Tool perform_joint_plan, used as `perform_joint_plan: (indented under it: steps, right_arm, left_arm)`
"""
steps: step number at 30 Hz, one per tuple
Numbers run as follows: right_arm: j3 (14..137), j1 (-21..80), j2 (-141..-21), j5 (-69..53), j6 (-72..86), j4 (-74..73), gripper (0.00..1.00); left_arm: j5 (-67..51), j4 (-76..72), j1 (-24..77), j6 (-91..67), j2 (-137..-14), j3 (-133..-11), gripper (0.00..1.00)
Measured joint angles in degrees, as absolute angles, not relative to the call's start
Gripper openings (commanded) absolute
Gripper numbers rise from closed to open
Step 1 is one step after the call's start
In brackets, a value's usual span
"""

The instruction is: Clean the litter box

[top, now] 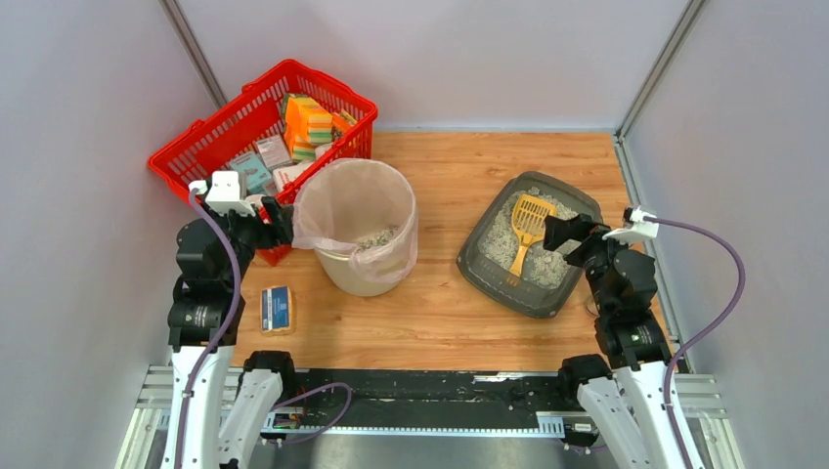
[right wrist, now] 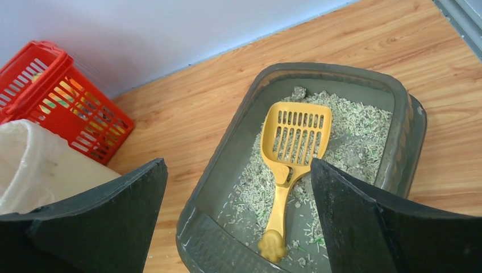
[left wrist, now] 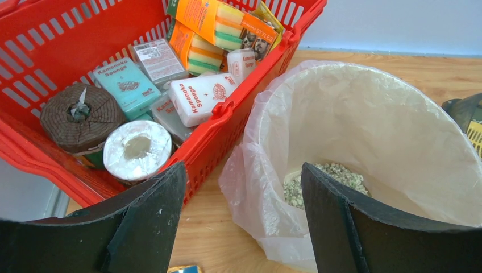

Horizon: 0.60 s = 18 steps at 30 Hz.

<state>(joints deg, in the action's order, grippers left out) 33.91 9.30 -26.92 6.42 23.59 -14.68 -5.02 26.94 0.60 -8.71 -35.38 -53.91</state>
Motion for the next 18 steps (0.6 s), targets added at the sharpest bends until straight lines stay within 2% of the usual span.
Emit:
perform_joint_plan:
  steps: [8, 13, 18]
  right_arm:
    - [43.97, 9.3, -30.24, 4.25, 27.38, -25.39, 1.0]
    - [49.95, 9.3, -35.42, 0.21, 28.93, -33.47, 1.0]
    - [50.78, 9.3, -41.5, -4.27, 29.12, -41.34, 1.0]
  left_arm:
    - [-5.69, 26.7, 0.6, -9.04, -36.56, -53.84, 0.82]
    - [-4.21, 26.11, 0.6, -9.45, -36.36, -53.56, 0.75]
    - [-3.95, 28.88, 2.68, -10.2, -41.54, -59.96, 0.75]
